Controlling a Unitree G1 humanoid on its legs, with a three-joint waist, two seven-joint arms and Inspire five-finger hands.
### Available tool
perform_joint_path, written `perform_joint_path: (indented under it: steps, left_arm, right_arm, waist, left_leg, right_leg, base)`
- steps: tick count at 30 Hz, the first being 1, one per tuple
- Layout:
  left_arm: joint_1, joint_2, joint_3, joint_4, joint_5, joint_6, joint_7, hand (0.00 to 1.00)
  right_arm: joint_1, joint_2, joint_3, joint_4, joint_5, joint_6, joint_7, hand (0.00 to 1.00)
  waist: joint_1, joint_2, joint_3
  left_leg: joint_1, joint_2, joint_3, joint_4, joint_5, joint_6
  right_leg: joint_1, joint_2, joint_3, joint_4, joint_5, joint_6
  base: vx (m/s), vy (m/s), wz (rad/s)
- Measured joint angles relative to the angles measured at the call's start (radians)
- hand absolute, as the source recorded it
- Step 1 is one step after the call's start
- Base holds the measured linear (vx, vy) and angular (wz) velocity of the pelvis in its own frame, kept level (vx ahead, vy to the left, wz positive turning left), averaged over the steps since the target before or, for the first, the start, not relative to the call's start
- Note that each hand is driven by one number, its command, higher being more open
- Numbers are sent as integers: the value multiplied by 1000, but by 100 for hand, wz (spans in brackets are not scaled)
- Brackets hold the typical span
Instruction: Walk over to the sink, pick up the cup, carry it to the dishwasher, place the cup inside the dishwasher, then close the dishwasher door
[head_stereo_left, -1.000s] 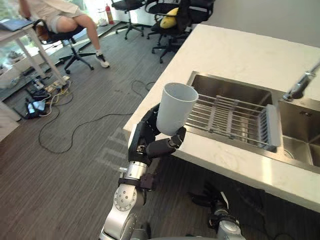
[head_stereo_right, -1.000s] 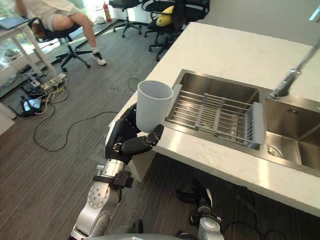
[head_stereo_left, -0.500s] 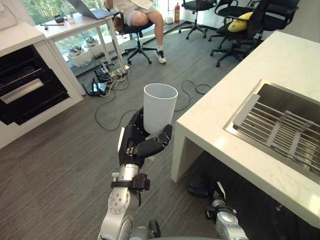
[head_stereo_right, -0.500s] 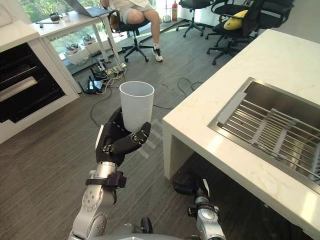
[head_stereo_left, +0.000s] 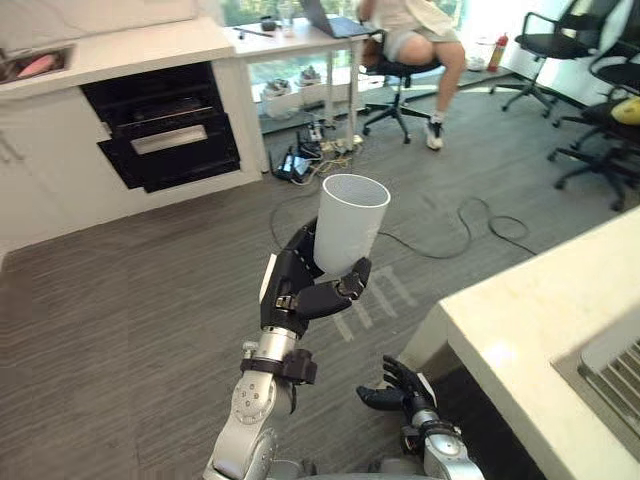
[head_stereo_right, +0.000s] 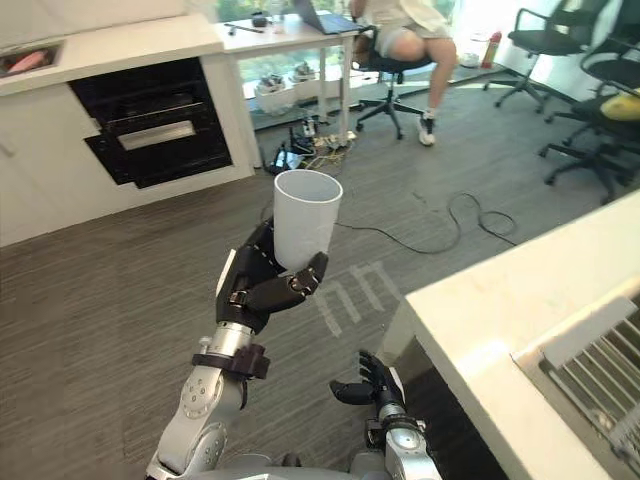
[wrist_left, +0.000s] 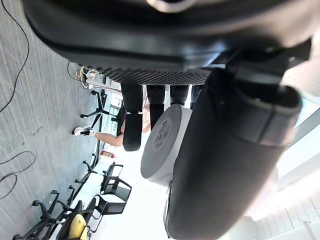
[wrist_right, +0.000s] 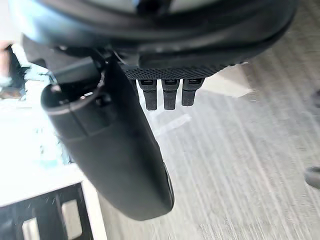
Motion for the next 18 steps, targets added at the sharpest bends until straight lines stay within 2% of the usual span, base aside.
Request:
perform_joint_path:
  steps: [1, 2, 5, 7, 8, 9, 11, 13, 16, 18]
  left_arm:
    - [1, -4, -1, 0, -7, 0, 0, 30]
    - [1, -4, -1, 0, -8, 0, -1, 30]
    - [1, 0, 4, 0, -17, 0, -4, 30]
    - [1, 4, 1, 0, -34, 0, -7, 30]
    - [1, 7, -2, 1, -36, 0, -14, 30]
    - [1, 9, -1, 4, -36, 0, -19, 30]
    - [2, 21, -3, 20, -36, 0, -30, 30]
    - [3, 22, -9, 37, -36, 4, -31, 30]
    - [8, 26, -12, 41, -35, 18, -40, 30]
    - [11, 44, -15, 45, -34, 25, -47, 30]
  right_arm:
    - [1, -5, -1, -6, 0, 0, -2, 90]
    - [1, -8, -1, -9, 4, 0, -1, 90]
    - [3, -15, -4, -12, 22, -2, 3, 90]
    - [18, -13, -7, -9, 48, -2, 18, 90]
    - [27, -9, -7, 0, 51, -2, 25, 90]
    - [27, -7, -7, 12, 51, -2, 28, 90]
    - [32, 3, -7, 31, 51, -1, 36, 90]
    - [30, -1, -12, 31, 46, -1, 34, 90]
    - [18, -9, -14, 35, 33, -1, 32, 90]
    - [12, -20, -14, 43, 12, 2, 33, 90]
  waist:
    - [7, -2, 2]
    - [8, -3, 3]
    - [12, -4, 3]
    - [10, -5, 3]
    - [15, -4, 3]
    - [16, -2, 3]
    - [15, -6, 3]
    - [8, -5, 3]
    - [9, -10, 6]
    - [-6, -7, 6]
  left_leg:
    - [-2, 18, 51, 16, -1, 4]
    - [-4, 20, 64, 25, 1, 6]
    - [-7, 10, 117, 10, 19, 14]
    - [-6, 4, 189, -34, 36, 10]
    - [-2, 34, 271, -37, 23, 24]
    - [-1, 44, 298, -34, 29, 33]
    - [13, 20, 291, -66, 50, 61]
    - [17, -1, 282, -92, 61, 76]
    - [34, -35, 296, -134, 62, 82]
    - [65, -54, 293, -169, 70, 91]
  right_leg:
    - [25, 5, -17, -9, 0, 0]
    - [37, 5, -24, -15, 0, 0]
    - [87, -13, -77, -76, 0, 1]
    - [101, -37, -134, -95, 4, 8]
    - [104, -41, -158, -96, 4, 8]
    - [109, -41, -162, -96, 4, 9]
    - [117, -50, -146, -100, 4, 9]
    - [107, -64, -140, -89, 2, 12]
    - [41, -108, -111, 41, -43, 26]
    - [-20, -137, -89, 198, -49, 23]
  base:
    - [61, -110, 53]
    - [56, -37, 51]
    - [40, 17, 60]
    - [-9, 45, 77]
    - [-2, 42, 61]
    - [17, 36, 47]
    - [23, 72, 26]
    - [0, 109, 15]
    - [-23, 99, -5]
    - [5, 110, 9]
